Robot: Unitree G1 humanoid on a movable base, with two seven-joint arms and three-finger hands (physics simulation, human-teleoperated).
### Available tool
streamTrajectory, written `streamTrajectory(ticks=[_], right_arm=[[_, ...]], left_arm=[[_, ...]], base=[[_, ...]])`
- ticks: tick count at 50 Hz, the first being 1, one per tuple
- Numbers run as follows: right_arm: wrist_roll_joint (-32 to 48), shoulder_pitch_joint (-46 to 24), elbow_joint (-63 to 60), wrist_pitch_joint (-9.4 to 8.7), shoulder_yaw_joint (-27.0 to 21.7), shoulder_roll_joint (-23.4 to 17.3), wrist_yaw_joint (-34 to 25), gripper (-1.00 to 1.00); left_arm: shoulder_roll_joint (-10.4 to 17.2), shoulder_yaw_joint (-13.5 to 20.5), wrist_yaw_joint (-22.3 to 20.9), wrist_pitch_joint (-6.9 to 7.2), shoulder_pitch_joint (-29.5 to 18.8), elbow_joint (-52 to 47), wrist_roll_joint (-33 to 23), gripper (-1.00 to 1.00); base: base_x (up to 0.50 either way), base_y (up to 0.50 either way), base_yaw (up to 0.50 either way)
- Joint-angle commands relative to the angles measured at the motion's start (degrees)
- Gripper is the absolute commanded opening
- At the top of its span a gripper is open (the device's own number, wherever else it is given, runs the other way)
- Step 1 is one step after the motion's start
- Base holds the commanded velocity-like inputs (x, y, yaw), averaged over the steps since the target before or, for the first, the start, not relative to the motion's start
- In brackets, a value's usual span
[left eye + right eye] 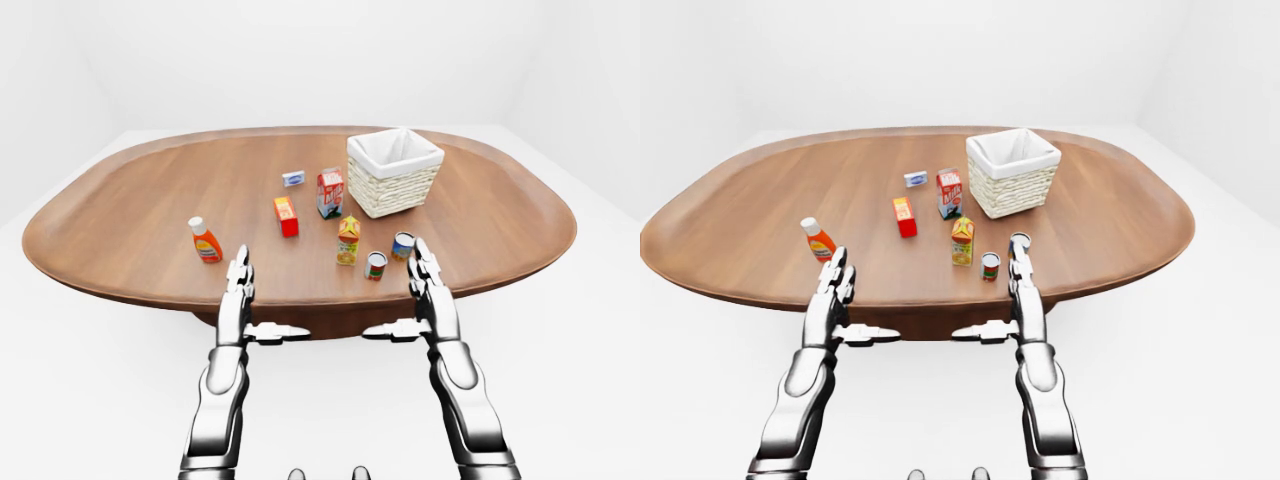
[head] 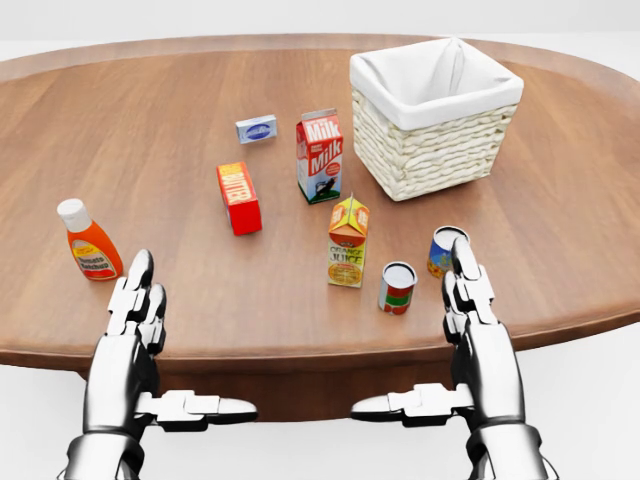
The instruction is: Pick up the orange juice, and put it in the basket.
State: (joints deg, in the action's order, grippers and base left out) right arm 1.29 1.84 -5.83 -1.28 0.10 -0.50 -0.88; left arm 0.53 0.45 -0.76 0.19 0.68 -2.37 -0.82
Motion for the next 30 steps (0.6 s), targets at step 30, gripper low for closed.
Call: streamTrajectory(ticks=[30], right_arm=[[3.98, 3.54, -22.58, -3.72, 0.44, 0.17, -1.07, 1.00]], left_arm=[[-0.01, -2.98, -2.42, 4.81, -1.04, -15.62, -11.84, 1.00]], base=[[0.00, 0.00, 0.00]])
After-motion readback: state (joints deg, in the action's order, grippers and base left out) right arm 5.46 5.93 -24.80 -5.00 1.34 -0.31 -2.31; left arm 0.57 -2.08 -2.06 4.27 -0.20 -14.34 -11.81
